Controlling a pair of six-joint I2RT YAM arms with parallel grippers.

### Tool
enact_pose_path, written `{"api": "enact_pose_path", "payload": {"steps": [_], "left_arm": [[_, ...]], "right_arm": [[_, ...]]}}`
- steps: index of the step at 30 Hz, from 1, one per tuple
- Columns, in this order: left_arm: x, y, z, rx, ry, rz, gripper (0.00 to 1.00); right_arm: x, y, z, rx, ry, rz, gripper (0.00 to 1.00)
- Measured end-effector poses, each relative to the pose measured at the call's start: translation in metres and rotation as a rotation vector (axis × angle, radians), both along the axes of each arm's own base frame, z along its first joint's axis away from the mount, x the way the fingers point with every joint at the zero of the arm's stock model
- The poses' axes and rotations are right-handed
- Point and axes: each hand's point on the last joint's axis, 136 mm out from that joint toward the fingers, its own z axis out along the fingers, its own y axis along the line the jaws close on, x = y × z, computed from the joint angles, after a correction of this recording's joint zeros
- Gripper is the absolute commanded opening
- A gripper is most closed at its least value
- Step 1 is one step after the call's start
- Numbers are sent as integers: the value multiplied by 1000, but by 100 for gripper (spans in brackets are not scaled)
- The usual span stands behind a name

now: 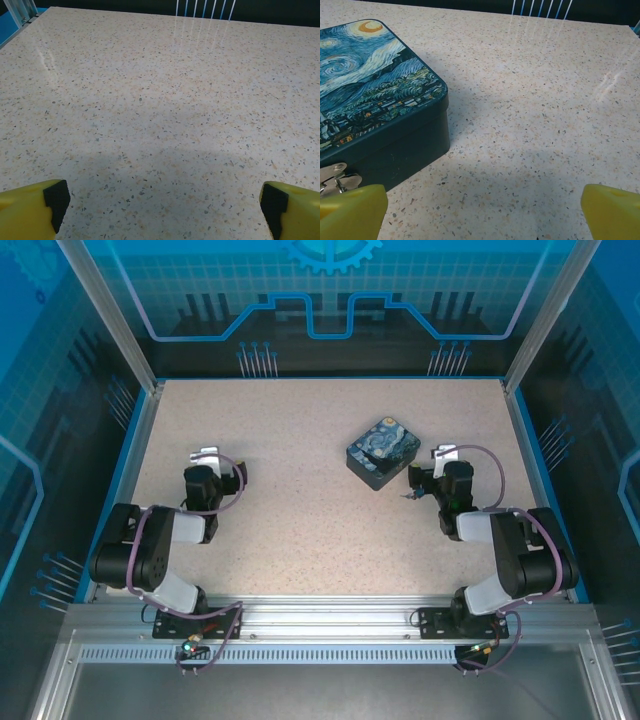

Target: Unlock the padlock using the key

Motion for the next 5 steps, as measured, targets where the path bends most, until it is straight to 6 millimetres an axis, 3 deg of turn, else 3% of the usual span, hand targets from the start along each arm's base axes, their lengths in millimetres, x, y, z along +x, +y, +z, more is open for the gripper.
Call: {"api": "enact_pose_path", "payload": {"steps": [5], "left_arm": [[0, -1, 0, -1, 0, -4, 99]], "right_arm": [[0, 2, 0, 11, 1, 17, 100]]}}
